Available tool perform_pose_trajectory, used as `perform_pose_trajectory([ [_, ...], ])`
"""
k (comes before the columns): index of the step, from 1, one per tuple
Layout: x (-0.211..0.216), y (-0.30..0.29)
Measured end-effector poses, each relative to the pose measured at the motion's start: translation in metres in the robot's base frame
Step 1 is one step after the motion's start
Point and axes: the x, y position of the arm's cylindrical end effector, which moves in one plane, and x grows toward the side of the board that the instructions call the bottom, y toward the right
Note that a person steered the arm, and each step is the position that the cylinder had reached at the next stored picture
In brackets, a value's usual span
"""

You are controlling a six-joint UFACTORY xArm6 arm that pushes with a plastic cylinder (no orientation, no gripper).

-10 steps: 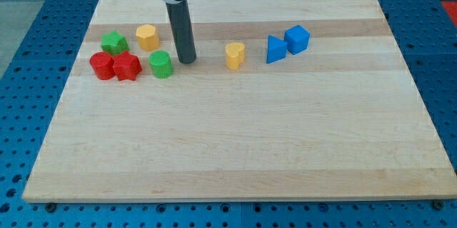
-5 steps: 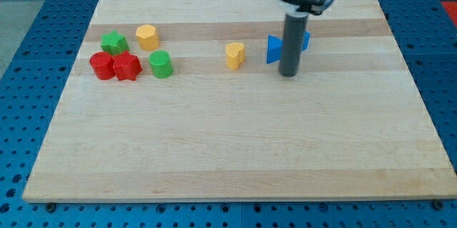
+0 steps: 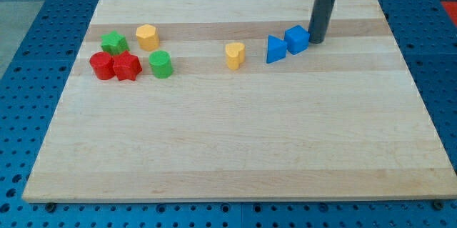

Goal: Push the blue blocks into the red blocks

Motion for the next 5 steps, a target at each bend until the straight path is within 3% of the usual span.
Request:
perform_pose_trajectory([
  [5, 0.032, -0.067],
])
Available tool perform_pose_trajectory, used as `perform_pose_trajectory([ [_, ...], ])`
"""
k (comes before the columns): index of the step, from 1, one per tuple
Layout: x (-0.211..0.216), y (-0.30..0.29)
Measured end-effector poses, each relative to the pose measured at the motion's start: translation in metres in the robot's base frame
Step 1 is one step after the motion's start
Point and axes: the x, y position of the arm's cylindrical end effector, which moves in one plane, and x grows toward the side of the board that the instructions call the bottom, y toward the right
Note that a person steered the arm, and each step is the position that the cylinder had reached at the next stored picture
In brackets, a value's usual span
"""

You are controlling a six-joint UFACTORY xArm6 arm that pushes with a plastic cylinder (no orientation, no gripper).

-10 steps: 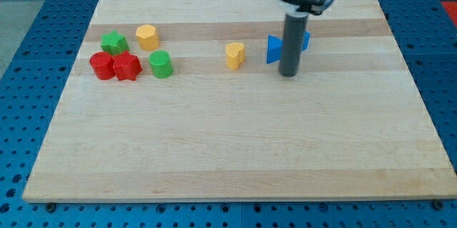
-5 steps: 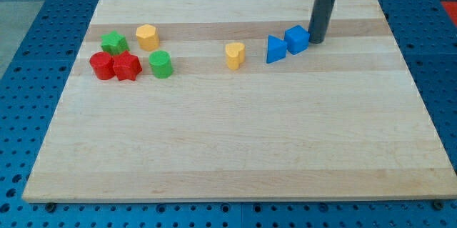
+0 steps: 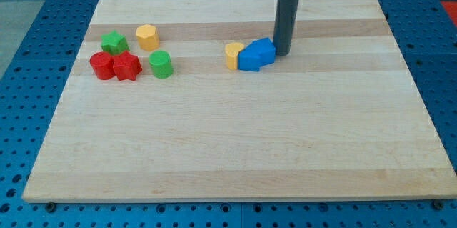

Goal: Push the blue blocks into the red blocks

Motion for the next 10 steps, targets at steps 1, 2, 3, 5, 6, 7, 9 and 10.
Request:
perform_pose_trajectory([
  [1, 0.009, -0.024],
  [2, 0.023, -0.051],
  [3, 0.042, -0.080],
  [5, 0.082, -0.141],
  [6, 0.100, -0.164],
  [7, 0.114, -0.189],
  [9, 0.117, -0.226],
  [10, 0.117, -0.236],
])
